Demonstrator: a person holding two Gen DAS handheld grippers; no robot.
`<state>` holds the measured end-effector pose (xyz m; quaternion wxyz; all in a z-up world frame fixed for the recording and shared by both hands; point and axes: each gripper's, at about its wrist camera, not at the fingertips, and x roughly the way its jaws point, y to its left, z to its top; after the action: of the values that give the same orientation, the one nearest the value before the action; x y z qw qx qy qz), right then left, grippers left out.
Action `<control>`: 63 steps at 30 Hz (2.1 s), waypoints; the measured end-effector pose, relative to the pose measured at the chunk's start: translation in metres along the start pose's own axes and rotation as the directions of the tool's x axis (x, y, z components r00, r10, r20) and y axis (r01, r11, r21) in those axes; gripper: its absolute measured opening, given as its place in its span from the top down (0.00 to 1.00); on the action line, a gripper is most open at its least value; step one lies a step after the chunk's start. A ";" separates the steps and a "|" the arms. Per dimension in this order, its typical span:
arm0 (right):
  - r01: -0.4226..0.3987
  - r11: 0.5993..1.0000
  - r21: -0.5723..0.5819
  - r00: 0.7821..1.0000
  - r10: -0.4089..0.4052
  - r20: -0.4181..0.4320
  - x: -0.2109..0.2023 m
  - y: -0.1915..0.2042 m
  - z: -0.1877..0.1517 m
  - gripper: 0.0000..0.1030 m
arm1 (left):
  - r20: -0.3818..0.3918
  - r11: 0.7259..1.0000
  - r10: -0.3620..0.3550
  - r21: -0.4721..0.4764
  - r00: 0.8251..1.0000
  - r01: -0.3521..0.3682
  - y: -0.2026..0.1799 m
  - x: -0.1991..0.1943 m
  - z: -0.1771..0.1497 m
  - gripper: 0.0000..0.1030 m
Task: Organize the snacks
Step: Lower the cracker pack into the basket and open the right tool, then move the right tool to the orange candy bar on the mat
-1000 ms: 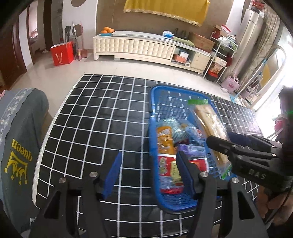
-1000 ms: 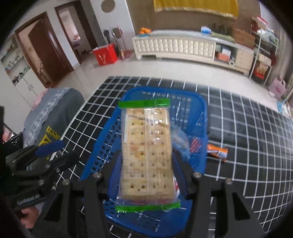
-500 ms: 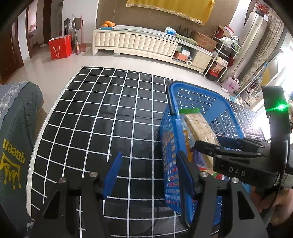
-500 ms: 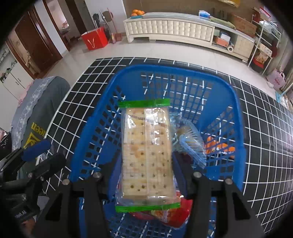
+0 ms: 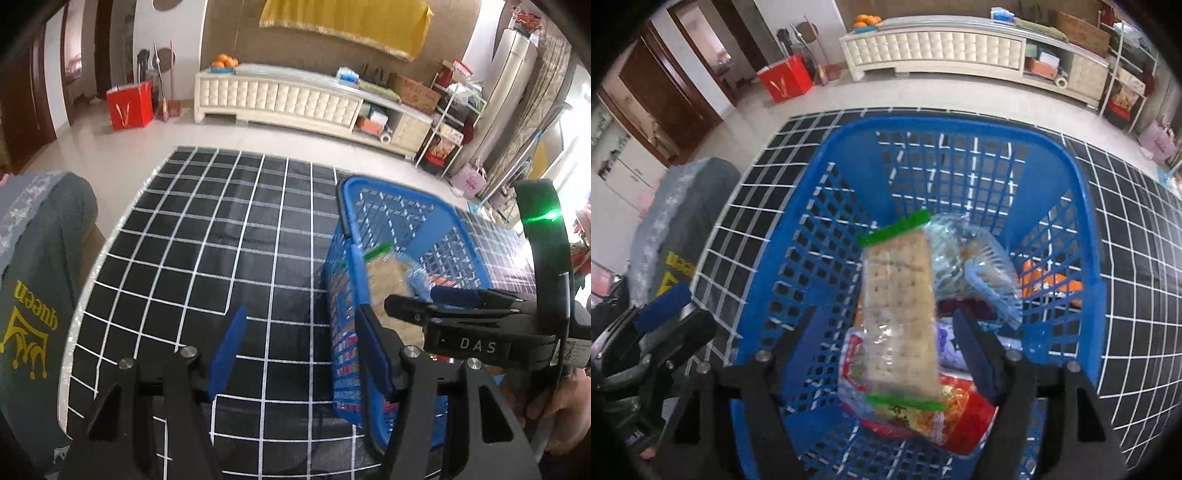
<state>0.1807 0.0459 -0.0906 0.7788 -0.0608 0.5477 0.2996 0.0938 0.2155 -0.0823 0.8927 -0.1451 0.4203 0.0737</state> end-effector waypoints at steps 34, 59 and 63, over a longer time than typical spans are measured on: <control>0.127 0.992 0.020 0.897 -0.123 0.424 -0.228 -0.105 -0.105 0.20 | 0.311 0.970 -0.071 0.244 0.948 -0.008 -0.183 -0.127 -0.053 0.35; 0.129 0.984 -0.123 0.965 -0.096 0.244 -0.131 -0.152 -0.035 0.04 | 0.083 0.964 0.031 0.261 0.996 -0.052 -0.188 0.003 0.009 0.00; 0.138 0.979 -0.148 0.972 -0.106 0.210 -0.117 -0.154 -0.027 0.04 | 0.053 0.969 0.035 0.244 0.998 -0.047 -0.181 0.017 0.018 0.00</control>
<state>0.2156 -0.1374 -0.0331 0.8397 -0.1269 0.4351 0.2991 0.1638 0.0504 -0.0492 0.9119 -0.0231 0.4075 0.0431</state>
